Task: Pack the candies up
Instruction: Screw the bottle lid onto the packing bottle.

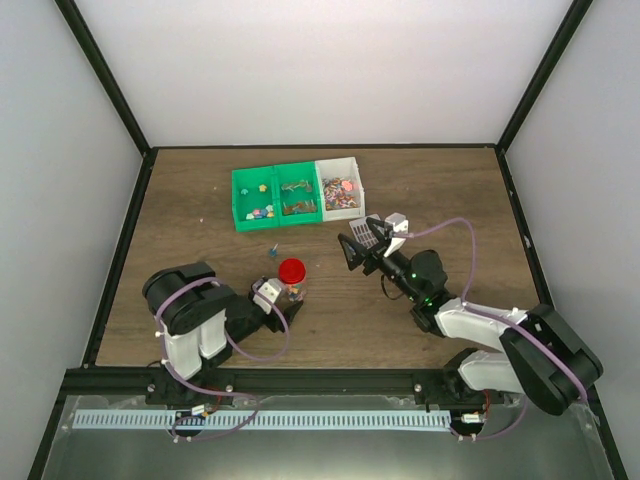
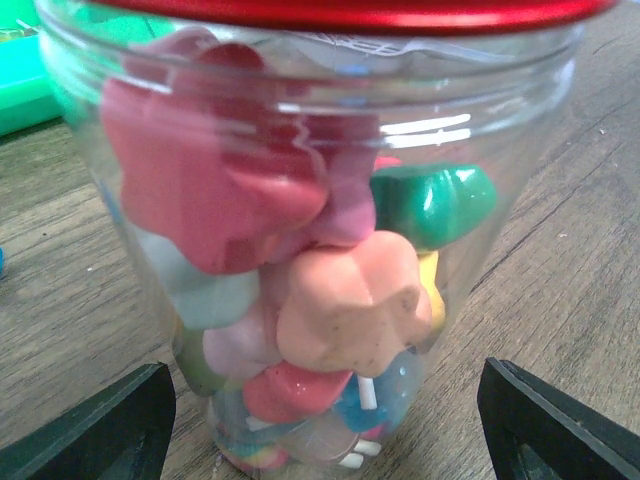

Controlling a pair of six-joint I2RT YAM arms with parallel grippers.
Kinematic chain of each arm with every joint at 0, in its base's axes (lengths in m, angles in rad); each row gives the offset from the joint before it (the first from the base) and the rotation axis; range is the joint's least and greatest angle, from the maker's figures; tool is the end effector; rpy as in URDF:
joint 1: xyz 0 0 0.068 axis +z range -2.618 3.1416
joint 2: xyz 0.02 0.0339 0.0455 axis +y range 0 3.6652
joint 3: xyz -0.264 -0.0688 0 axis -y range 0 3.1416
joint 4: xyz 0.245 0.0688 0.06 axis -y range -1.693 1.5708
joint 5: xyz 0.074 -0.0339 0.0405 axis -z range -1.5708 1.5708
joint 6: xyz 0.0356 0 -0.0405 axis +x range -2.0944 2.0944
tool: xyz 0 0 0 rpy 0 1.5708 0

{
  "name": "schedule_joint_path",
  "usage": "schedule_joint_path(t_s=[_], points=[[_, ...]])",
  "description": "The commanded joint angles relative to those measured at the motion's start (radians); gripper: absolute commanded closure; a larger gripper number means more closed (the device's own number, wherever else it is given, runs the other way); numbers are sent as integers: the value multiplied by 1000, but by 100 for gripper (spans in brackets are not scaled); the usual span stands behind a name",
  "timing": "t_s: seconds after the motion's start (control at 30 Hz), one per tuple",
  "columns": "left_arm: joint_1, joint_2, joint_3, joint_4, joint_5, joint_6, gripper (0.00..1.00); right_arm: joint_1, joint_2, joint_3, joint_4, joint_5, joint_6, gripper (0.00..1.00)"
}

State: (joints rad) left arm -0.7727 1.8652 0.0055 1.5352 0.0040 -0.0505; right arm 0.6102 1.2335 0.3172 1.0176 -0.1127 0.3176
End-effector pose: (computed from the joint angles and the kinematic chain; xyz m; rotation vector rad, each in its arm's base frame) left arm 0.1347 -0.1315 0.0793 0.6863 1.8093 -0.5599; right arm 0.1929 0.1398 0.2158 -0.3161 1.4931 0.8312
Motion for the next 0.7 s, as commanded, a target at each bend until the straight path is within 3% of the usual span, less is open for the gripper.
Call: schedule_joint_path(t_s=[0.0, 0.47, 0.67], points=[[3, -4, 3, 237, 8, 5, 15, -9, 16, 42, 13, -16, -16, 0], [3, -18, 41, 236, 8, 24, 18, -13, 21, 52, -5, -19, -24, 0], [3, -16, 57, 236, -11, 37, 23, -15, 39, 57, -3, -28, -25, 0]])
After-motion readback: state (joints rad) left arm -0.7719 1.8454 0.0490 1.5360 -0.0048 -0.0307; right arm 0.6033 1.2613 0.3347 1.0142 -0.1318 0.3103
